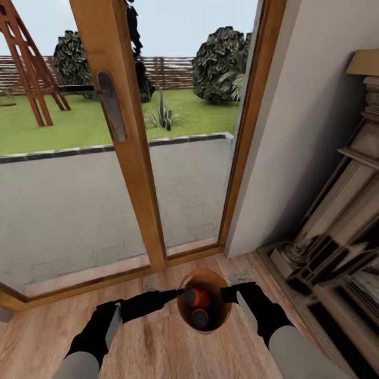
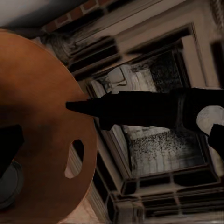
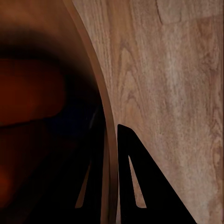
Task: Put the three can of soda from the living room inside the tash can in the kitchen.
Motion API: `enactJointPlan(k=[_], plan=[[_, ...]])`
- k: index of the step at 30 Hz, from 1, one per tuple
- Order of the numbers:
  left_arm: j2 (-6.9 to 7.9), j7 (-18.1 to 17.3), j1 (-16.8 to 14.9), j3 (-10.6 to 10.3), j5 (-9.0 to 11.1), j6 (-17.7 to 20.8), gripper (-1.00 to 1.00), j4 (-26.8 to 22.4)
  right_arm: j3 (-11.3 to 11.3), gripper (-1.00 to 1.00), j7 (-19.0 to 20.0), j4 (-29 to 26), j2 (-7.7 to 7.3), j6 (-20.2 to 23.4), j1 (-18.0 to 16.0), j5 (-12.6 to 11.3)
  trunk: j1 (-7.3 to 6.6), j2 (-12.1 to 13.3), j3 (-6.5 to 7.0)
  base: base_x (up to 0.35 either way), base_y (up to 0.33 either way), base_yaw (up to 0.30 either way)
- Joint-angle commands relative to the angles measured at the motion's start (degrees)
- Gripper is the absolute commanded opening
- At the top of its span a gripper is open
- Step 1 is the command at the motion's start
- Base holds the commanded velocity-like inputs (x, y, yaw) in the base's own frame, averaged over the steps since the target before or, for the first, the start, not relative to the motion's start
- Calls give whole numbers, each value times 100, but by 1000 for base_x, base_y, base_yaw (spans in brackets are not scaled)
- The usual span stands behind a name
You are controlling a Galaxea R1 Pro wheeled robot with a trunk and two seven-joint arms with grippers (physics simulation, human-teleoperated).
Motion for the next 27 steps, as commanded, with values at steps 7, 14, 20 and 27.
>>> enactJointPlan(k=[7, 14, 20, 27], plan=[[1170, -1646, 1, 39, -15, -25, 100, 330, -2, -100, 40, 2, 2, -3, -2, -81, 0, 0, 1, 0, 0, 0], [1782, -773, 1, 313, -22, -1750, 100, 1778, -2, -100, 44, 1, 2, -9, -2, 3, 0, 0, 1, 0, 0, 0], [1811, 78, 1, 337, -20, -2491, 100, 2246, -9, -100, 57, -11, 2, -17, -2, 43, 0, 0, 1, 0, 0, 0], [1811, 223, 1, 339, -20, -2660, 100, 2323, -11, -100, 66, -20, -6, -20, -2, 50, 0, 0, 1, 0, 0, 0]])
